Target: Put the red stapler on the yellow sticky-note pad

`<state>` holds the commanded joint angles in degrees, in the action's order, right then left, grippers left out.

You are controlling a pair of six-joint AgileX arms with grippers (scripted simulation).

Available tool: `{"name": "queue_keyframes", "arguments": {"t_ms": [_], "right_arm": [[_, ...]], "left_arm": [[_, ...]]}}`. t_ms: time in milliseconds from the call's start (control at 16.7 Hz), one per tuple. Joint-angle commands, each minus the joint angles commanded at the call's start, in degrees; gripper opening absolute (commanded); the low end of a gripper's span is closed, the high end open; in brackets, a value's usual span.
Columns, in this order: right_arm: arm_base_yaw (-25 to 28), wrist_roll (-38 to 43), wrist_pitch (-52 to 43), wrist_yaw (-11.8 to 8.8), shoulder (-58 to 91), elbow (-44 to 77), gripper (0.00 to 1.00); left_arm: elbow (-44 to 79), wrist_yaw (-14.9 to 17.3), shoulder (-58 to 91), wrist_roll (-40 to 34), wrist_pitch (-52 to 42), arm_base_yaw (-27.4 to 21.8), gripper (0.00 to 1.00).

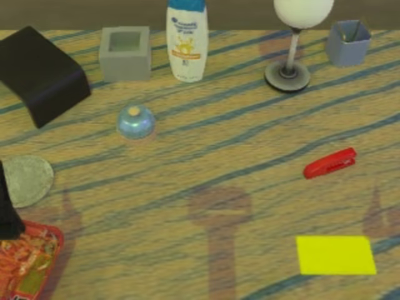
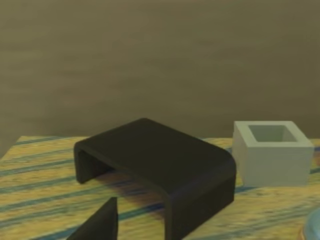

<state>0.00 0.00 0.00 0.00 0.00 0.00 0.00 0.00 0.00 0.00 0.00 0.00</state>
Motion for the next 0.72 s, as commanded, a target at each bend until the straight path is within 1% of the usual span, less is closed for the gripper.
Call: {"name": "queue_keyframes", "arguments": {"t_ms": [180, 360, 540, 720], "right_arm": [[0.1, -0.6, -0.4, 0.0, 0.6, 0.6, 1.00], [1.1, -5.7, -4.2, -0.1, 5.9, 5.9, 1.00], [2.7, -15.1, -11.2, -0.1, 16.6, 16.2, 1.00], [4.6, -27.5, -20.4, 0.0, 32.4, 29.8, 1.00]], "left_arm": [[0.0, 0.0, 0.0, 0.0, 0.0, 0.0, 1.00], [0.0, 0.0, 0.0, 0.0, 0.0, 0.0, 1.00], [0.0, 0.0, 0.0, 0.0, 0.0, 0.0, 1.00], [0.0, 0.0, 0.0, 0.0, 0.0, 0.0, 1.00]]}}
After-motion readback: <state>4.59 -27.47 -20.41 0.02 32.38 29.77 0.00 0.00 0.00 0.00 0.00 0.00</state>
